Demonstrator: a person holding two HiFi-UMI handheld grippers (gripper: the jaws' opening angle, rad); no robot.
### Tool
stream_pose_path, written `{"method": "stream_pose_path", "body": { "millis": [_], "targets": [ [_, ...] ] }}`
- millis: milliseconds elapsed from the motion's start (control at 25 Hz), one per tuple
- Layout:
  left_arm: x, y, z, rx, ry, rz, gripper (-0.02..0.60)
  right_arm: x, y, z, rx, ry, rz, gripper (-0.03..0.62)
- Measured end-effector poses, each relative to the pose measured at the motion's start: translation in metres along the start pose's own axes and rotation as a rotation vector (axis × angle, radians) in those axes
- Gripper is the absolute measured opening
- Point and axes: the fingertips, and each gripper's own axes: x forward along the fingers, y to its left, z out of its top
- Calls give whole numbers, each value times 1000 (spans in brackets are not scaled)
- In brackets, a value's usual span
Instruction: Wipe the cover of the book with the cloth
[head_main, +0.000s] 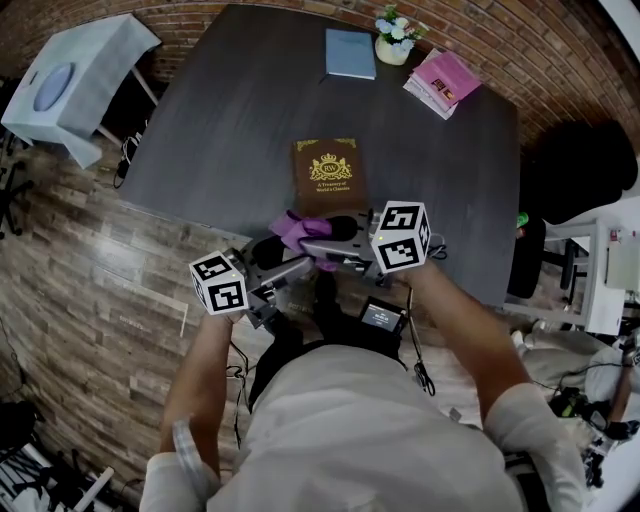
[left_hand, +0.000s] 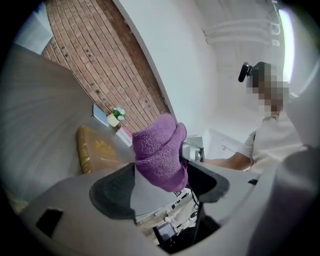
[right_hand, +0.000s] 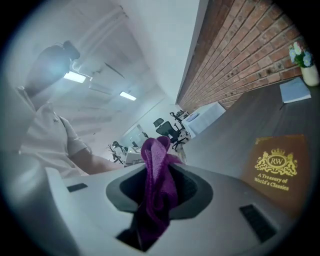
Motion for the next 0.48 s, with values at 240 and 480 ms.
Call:
{"method": "stream_pose_path", "body": {
  "millis": [240, 480],
  "targets": [
    [1, 3, 8, 0, -47, 3, 287, 4, -10, 5, 80, -49, 9, 112],
    [-3, 23, 5, -17, -64, 96, 143, 9, -26, -1, 64, -25, -57, 138]
  ]
}}
